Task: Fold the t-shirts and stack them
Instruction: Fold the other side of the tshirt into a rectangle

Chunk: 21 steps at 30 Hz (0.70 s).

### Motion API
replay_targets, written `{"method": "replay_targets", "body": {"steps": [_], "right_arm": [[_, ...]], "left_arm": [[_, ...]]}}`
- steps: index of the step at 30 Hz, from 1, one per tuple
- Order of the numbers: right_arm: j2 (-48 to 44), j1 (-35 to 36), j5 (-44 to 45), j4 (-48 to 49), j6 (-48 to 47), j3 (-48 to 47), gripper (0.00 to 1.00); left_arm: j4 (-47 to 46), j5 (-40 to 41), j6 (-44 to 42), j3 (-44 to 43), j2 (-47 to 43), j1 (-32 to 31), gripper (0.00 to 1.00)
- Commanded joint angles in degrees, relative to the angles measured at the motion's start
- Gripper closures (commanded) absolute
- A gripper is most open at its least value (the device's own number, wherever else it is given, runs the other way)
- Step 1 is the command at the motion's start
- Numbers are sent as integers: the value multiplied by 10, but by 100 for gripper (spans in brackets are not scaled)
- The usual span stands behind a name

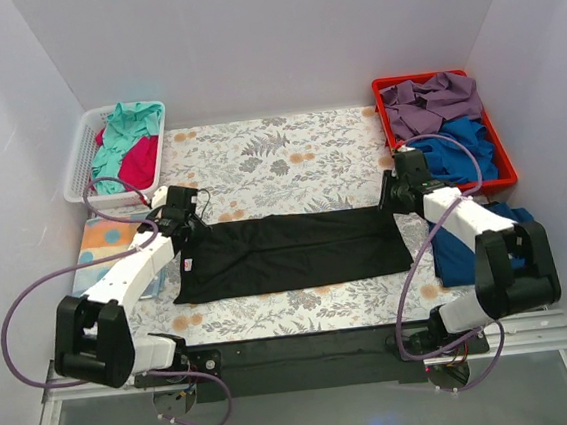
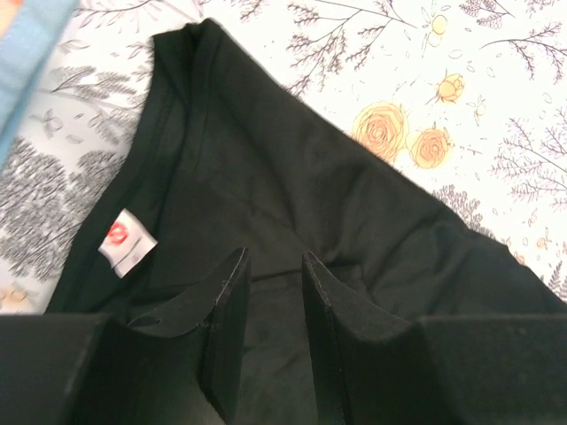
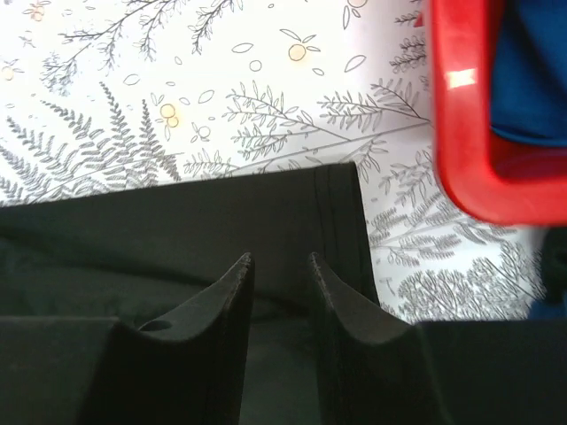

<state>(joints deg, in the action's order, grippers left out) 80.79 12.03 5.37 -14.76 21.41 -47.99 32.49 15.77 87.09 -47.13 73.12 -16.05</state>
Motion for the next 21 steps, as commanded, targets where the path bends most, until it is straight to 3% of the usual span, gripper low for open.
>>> {"method": "replay_targets", "body": {"steps": [1, 12, 21], "right_arm": [[58, 2, -11, 37, -9, -38, 64], [168, 1, 5, 40, -8, -68, 66], [291, -3, 10, 18, -34, -220, 67]], "left_arm": [[-38, -2, -8, -35, 43, -4, 71], [-50, 9, 13, -19, 127, -5, 72], [-50, 25, 12, -35, 182, -5, 72]]}}
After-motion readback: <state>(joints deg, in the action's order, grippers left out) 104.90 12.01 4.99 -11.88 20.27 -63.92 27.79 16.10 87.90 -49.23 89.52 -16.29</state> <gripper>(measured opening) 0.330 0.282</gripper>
